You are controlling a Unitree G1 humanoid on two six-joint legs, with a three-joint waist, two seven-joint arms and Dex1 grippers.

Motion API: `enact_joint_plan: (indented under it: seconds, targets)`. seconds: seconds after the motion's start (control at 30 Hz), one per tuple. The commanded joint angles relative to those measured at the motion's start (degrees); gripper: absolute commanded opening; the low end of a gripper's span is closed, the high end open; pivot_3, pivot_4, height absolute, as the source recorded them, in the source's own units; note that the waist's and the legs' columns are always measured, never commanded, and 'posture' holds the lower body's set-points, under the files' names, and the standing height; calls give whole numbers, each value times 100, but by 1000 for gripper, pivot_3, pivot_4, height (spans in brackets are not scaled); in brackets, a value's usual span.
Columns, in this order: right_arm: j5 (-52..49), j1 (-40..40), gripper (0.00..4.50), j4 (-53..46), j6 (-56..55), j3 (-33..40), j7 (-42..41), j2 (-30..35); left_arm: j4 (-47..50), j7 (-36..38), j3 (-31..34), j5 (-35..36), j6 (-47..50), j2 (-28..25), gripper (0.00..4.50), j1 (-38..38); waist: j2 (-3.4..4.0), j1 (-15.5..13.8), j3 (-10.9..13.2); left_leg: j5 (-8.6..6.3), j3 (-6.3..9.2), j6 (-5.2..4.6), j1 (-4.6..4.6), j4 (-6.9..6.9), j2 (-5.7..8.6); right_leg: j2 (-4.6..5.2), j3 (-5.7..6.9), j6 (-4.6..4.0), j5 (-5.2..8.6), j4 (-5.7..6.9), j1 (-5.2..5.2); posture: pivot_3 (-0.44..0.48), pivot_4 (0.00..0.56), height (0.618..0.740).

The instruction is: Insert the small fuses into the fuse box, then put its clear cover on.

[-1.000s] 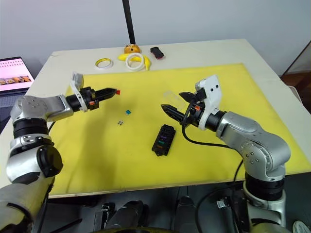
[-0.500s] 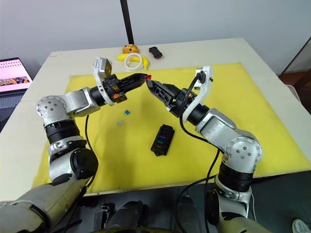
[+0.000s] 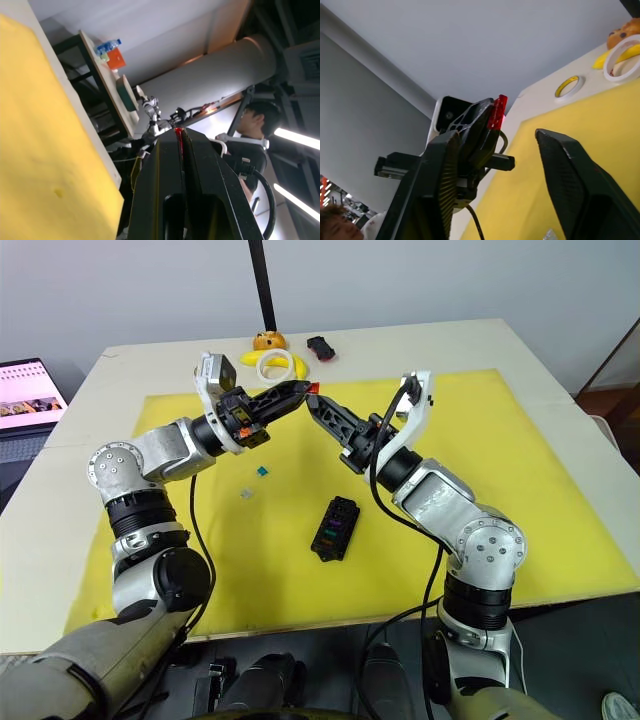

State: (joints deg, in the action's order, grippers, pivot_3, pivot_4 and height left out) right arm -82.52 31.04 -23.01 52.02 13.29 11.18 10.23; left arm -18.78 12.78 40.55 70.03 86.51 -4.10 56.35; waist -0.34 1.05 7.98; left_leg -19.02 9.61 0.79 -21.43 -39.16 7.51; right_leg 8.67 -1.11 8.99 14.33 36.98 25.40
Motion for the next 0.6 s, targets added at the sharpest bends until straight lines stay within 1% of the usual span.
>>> enact_joint_plan:
  seconds: [0.03,0.27,0.4,0.6]
  targets:
    - [-246,104,2797,-101,-172,-52,59,87,54,5,-112,308,-104,-47,0,-5,0,3,0,0,0,0,0,0,0,0,0,0,0,0,0,0,150,740]
    - [-353,124,2797,-89,-357,-190,139,225,50,-237,-282,620,-252,42,0,-9,0,1,0,0,0,0,0,0,0,0,0,0,0,0,0,0,150,740]
    - [-371,124,2797,-92,-435,-241,100,291,-125,-668,-240,965,-359,114,0,37,0,-4,0,0,0,0,0,0,0,0,-1,0,0,-1,0,0,150,740]
    - [-456,126,2797,-105,-575,-259,108,344,-5,-1005,-486,1439,-490,104,0,-101,0,-1,0,0,0,0,0,0,0,0,-2,0,0,-1,0,0,150,740]
